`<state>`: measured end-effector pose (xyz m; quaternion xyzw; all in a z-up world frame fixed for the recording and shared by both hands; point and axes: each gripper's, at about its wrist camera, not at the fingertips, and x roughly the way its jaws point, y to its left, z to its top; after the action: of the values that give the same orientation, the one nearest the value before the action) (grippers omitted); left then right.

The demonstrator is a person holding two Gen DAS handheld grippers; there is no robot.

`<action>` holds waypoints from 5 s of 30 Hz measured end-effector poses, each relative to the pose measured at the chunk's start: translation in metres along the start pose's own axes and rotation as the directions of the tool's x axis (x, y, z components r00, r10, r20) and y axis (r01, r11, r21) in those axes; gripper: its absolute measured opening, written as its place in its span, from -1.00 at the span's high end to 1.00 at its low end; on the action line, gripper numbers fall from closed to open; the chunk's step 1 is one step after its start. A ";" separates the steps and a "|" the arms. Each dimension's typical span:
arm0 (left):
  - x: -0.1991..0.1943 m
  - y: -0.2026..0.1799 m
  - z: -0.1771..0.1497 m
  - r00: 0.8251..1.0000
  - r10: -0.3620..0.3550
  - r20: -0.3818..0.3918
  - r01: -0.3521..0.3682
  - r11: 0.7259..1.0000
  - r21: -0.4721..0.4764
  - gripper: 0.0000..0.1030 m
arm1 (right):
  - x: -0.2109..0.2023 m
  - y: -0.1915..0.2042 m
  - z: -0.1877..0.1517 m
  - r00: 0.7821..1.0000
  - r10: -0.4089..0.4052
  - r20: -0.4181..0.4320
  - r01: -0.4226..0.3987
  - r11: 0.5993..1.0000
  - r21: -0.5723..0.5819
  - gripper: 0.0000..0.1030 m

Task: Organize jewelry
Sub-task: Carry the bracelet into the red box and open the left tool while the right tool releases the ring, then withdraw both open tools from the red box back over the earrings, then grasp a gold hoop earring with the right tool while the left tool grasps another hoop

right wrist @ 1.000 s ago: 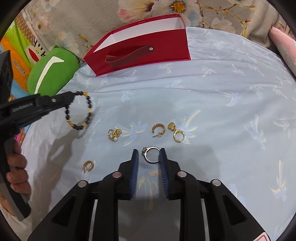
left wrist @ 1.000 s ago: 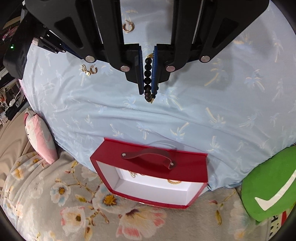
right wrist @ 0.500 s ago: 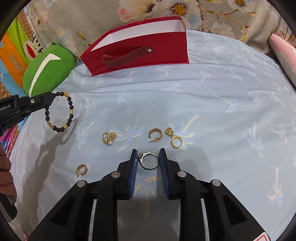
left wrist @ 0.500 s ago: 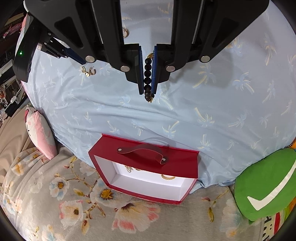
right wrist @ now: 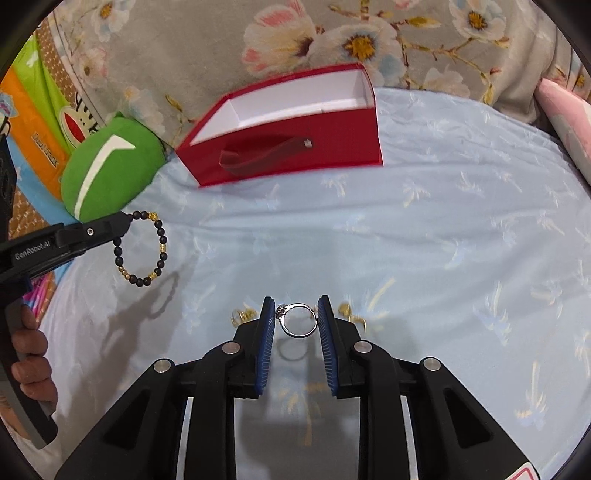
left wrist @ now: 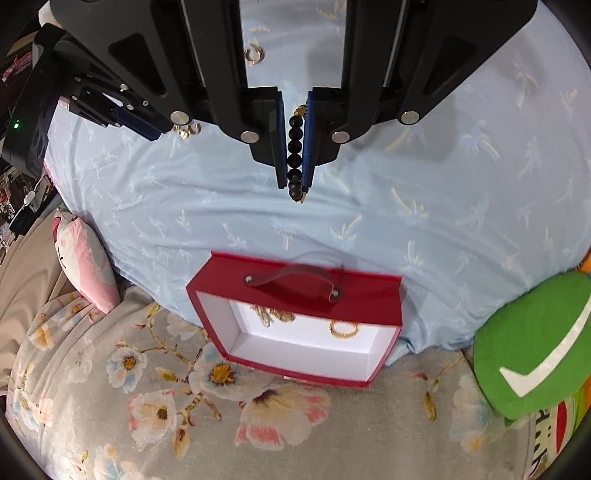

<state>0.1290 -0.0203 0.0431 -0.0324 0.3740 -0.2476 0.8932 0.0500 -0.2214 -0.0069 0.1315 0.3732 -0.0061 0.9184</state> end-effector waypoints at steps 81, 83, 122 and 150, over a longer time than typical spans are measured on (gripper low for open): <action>0.001 0.010 -0.002 0.982 0.188 -0.011 -0.184 0.971 0.152 -0.13 | -0.028 -0.024 0.000 1.000 -0.022 -0.018 0.021 0.997 -0.075 0.49; 0.000 0.008 -0.021 0.987 0.152 -0.044 -0.146 0.982 0.118 -0.13 | -0.027 -0.021 -0.018 0.999 -0.028 -0.033 0.026 0.997 -0.067 0.49; 0.024 -0.027 -0.114 0.978 0.036 -0.205 -0.020 0.997 0.081 -0.21 | 0.050 -0.005 -0.022 0.993 -0.066 -0.095 0.062 0.997 -0.041 0.49; 0.041 -0.048 -0.113 0.989 0.053 -0.137 -0.032 0.989 0.147 0.58 | 0.001 -0.026 -0.044 0.996 -0.035 -0.079 0.039 0.998 0.042 0.69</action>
<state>0.0561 -0.0670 -0.0534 0.0580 0.4179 -0.2565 0.8696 0.0176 -0.2354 -0.0440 0.1447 0.4111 -0.0259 0.8997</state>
